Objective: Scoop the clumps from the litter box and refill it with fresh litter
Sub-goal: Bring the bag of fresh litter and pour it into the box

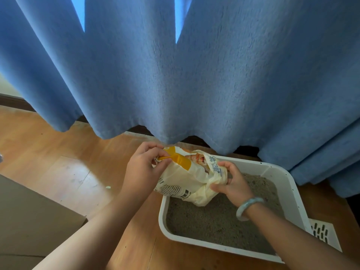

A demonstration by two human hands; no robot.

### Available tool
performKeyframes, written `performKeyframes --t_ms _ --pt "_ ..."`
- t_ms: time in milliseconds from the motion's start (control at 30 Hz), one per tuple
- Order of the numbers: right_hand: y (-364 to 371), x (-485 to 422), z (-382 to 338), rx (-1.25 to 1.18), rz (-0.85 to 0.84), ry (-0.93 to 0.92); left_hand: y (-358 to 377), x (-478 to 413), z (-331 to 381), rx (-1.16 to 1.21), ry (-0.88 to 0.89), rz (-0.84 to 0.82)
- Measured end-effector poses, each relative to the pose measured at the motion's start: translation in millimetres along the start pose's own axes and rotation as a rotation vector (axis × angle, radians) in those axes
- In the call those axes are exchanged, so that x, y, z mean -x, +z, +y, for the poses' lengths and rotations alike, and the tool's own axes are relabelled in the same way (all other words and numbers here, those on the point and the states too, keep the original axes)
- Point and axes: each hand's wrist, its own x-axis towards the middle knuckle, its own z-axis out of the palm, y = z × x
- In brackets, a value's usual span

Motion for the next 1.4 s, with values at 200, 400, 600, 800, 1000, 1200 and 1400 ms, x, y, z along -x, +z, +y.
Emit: performKeyframes --t_ms 200,400,600,800,1000,1200,1400 --pt "4.2 1.9 -8.1 0.015 -0.018 -0.041 -5.6 0.0 -9.6 0.027 -0.057 0.04" --pt "20.3 0.3 -22.2 0.1 -0.078 -0.138 -20.0 2.0 -34.2 0.088 -0.246 0.099" --pt "8.3 -2.5 -13.8 0.066 -0.031 -0.105 -8.8 -1.1 -15.5 0.052 -0.107 0.061" --pt "6.2 -1.0 -13.2 0.053 -0.045 -0.1 -7.5 -4.5 -16.1 0.055 -0.11 0.063" --pt "23.1 -1.3 -26.7 0.107 -0.086 -0.168 -19.6 -0.7 -39.8 0.083 -0.277 0.128" --pt "40.4 -12.2 -39.3 0.256 -0.087 -0.279 -25.1 1.6 -57.0 0.105 -0.403 0.175" --pt "43.9 -10.5 -41.2 0.292 -0.078 -0.299 -30.9 11.2 -58.3 0.012 -0.406 0.201"
